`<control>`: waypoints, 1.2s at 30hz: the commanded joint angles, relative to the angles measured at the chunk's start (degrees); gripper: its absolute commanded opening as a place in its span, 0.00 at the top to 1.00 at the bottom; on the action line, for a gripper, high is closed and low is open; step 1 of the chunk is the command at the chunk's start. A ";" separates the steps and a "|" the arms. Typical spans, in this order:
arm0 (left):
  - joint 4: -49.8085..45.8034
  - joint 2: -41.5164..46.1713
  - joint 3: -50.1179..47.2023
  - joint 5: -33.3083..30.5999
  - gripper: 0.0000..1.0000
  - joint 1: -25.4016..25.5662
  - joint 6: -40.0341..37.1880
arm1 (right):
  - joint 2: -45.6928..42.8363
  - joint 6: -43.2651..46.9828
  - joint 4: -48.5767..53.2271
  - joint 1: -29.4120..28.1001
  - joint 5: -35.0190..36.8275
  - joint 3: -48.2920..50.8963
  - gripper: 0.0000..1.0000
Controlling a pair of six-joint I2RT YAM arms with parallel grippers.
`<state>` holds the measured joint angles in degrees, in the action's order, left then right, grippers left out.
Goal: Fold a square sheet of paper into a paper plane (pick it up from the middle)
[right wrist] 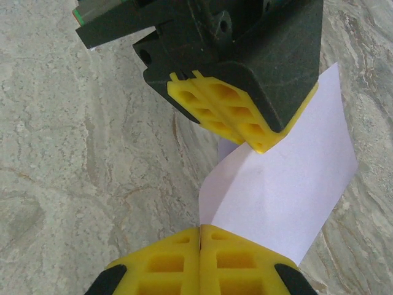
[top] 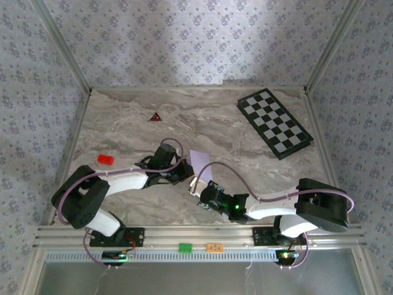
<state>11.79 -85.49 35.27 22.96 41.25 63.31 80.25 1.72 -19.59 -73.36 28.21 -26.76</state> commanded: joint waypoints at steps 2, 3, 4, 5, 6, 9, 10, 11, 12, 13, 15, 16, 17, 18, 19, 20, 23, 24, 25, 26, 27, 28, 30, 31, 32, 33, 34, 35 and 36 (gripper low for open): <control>-1.65 1.34 -0.01 -0.30 0.90 -0.25 -0.88 | -1.00 -2.16 -1.32 0.64 -1.36 0.96 1.00; -2.95 1.61 0.13 -0.72 0.89 -0.28 -1.43 | -1.06 -2.67 -1.67 0.74 -1.67 1.09 1.00; -4.32 2.04 0.15 -1.35 0.87 -0.28 -2.06 | -1.20 -3.58 -1.32 0.91 -2.82 1.05 1.00; -5.44 2.76 0.03 -2.01 0.83 -0.37 -2.56 | -1.32 -4.67 -0.83 1.26 -3.72 0.93 1.00; -6.12 3.34 -0.15 -2.53 0.81 -0.59 -2.74 | -1.47 -5.70 -0.58 1.60 -4.26 0.93 1.00; -8.80 5.44 -0.20 -3.80 0.70 -1.47 -4.02 | -1.74 -10.30 1.09 3.54 -8.55 0.43 1.00; -10.37 6.27 0.12 -4.50 0.67 -1.76 -4.69 | -1.84 -12.44 1.89 4.69 -10.63 0.15 1.00; -11.84 7.12 0.38 -5.26 0.66 -2.03 -5.39 | -1.93 -14.62 2.94 6.07 -13.36 -0.40 1.00; -13.22 7.87 0.59 -6.07 0.66 -2.18 -5.84 | -1.94 -16.41 3.62 7.36 -15.69 -0.80 1.00; -14.76 8.84 0.65 -6.98 0.65 -2.51 -6.25 | -1.84 -18.00 4.45 8.87 -18.18 -1.25 1.00; -16.13 10.25 0.60 -7.74 0.64 -3.09 -6.86 | -1.30 -21.94 4.58 12.33 -23.69 -1.85 1.00; -16.69 10.75 0.52 -7.85 0.66 -3.39 -7.15 | -0.85 -23.60 3.89 13.98 -26.02 -2.10 1.00; -16.96 11.11 0.51 -7.84 0.68 -3.73 -7.36 | -0.35 -25.35 4.16 15.18 -28.53 -2.51 1.00; -17.19 11.24 0.38 -7.84 0.70 -3.90 -7.49 | 0.02 -26.86 4.23 16.20 -30.80 -2.88 1.00; -17.46 11.32 0.48 -7.61 0.72 -4.16 -7.66 | 0.55 -28.36 4.26 17.45 -33.22 -3.42 1.00; -17.53 11.33 0.51 -7.29 0.74 -4.36 -7.82 | 1.13 -29.75 4.55 18.51 -35.85 -4.15 1.00; -17.50 10.84 0.88 -6.54 0.77 -4.65 -8.44 | 3.17 -32.10 6.00 20.66 -41.71 -6.34 1.00; -17.53 10.64 1.16 -6.38 0.78 -4.67 -8.71 | 3.91 -32.52 6.62 21.21 -43.16 -7.06 1.00; -17.67 10.32 1.67 -6.26 0.79 -4.80 -8.97 | 4.65 -32.50 6.76 21.46 -44.85 -7.66 1.00; -17.89 9.90 2.22 -5.87 0.80 -4.95 -9.31 | 5.38 -32.33 6.92 21.51 -46.20 -8.25 1.00; -17.85 9.51 2.77 -5.55 0.80 -5.22 -9.63 | 5.87 -32.29 6.95 21.47 -46.99 -8.54 1.00; -18.02 9.03 3.46 -5.10 0.81 -5.38 -10.02 | 6.19 -32.22 6.64 21.35 -47.88 -8.52 1.00; -18.49 7.75 5.03 -4.41 0.82 -5.65 -11.15 | 6.60 -32.17 6.09 21.17 -48.42 -8.35 1.00; -18.84 6.80 6.01 -3.87 0.82 -5.78 -11.80 | 6.61 -32.15 5.61 21.07 -48.80 -8.12 1.00; -19.15 5.67 7.14 -3.41 0.83 -5.81 -12.35 | 6.66 -32.21 4.89 20.98 -49.37 -7.81 1.00; -19.27 4.66 8.00 -2.94 0.84 -5.81 -12.86 | 6.64 -32.21 4.43 20.88 -49.77 -7.61 1.00; -19.33 3.15 9.04 -2.31 0.84 -5.79 -13.28 | 6.59 -32.14 4.21 20.87 -49.96 -7.37 1.00; -19.20 1.83 10.03 -1.49 0.85 -5.81 -13.76 | 6.51 -31.99 3.85 20.72 -50.05 -7.10 1.00; -19.13 0.33 10.90 -0.71 0.86 -5.83 -14.05 | 6.57 -32.08 3.47 20.68 -50.13 -6.70 1.00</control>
<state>-6.37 -82.35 43.24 19.14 35.66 52.03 86.37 -29.43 -15.11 -52.27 -19.31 -34.02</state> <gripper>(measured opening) 0.141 0.066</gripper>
